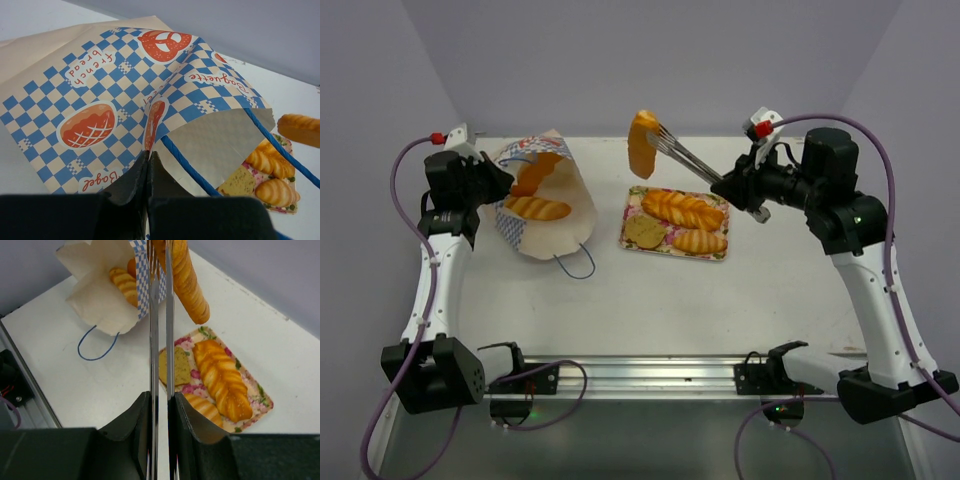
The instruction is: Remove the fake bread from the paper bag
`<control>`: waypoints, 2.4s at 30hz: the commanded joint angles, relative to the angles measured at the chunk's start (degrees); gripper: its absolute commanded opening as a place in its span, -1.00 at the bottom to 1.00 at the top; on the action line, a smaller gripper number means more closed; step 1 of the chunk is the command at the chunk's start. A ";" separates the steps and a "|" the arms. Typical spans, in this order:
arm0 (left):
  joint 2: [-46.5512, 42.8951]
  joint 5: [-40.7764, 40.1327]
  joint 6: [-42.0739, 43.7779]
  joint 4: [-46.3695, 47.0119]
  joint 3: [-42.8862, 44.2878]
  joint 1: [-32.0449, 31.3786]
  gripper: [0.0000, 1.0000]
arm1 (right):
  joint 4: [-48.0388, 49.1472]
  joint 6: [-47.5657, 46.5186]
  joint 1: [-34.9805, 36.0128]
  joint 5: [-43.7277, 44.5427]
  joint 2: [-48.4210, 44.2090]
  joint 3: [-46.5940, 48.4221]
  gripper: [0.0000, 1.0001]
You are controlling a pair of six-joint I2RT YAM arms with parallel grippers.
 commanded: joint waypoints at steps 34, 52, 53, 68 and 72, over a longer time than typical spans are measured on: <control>-5.82 1.44 2.14 1.94 -4.36 0.46 -1.00 | 21.60 31.70 -14.88 -24.41 -4.36 -28.68 -1.00; -5.03 1.26 2.31 1.33 -3.74 0.55 -1.00 | 20.72 21.69 -28.41 -24.76 5.12 -35.80 -1.00; -5.03 1.17 2.40 1.33 -3.74 0.46 -1.00 | 20.46 21.15 -28.76 -24.76 6.09 -35.89 -1.00; -5.29 1.08 2.75 1.41 -3.83 0.55 -1.00 | 23.18 19.30 -30.43 -23.26 18.05 -35.54 -0.92; -5.21 1.26 2.75 1.33 -3.57 0.55 -1.00 | 23.70 19.57 -30.61 -23.26 19.28 -34.66 -0.79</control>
